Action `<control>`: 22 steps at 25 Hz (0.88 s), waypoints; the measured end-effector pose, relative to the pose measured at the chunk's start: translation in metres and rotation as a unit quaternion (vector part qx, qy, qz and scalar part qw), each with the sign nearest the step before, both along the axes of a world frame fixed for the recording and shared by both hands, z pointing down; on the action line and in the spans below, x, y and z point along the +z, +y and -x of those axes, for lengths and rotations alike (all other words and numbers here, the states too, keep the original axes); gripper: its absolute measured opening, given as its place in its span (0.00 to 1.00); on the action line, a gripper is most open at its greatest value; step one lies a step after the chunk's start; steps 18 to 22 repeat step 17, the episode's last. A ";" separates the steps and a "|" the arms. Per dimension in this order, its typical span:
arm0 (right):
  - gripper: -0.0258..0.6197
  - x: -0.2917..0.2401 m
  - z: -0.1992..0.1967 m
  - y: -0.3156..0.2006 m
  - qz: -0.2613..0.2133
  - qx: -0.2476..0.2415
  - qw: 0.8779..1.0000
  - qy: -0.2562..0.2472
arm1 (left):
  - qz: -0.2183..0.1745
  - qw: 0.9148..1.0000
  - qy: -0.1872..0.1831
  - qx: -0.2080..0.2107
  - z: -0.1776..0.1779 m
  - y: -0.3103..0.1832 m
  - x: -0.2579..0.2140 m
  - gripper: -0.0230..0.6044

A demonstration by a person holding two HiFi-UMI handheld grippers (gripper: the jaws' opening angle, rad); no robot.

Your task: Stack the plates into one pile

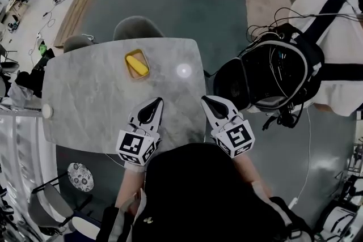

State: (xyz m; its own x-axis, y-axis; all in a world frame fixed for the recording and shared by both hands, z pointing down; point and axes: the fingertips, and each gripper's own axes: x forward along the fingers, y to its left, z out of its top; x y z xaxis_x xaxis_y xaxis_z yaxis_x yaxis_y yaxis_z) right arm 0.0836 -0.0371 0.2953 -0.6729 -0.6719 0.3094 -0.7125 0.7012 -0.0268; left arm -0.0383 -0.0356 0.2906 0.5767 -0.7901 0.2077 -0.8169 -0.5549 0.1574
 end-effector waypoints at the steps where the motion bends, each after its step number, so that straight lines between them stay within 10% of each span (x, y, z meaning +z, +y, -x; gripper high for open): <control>1: 0.07 0.000 -0.001 -0.005 0.001 0.000 1.000 -0.001 | 0.000 1.000 -0.002 -0.001 -0.001 -0.004 0.000 0.05; 22: 0.07 0.005 0.000 -0.004 0.011 -0.009 1.000 0.005 | 0.021 1.000 -0.006 -0.020 0.008 -0.004 0.011 0.05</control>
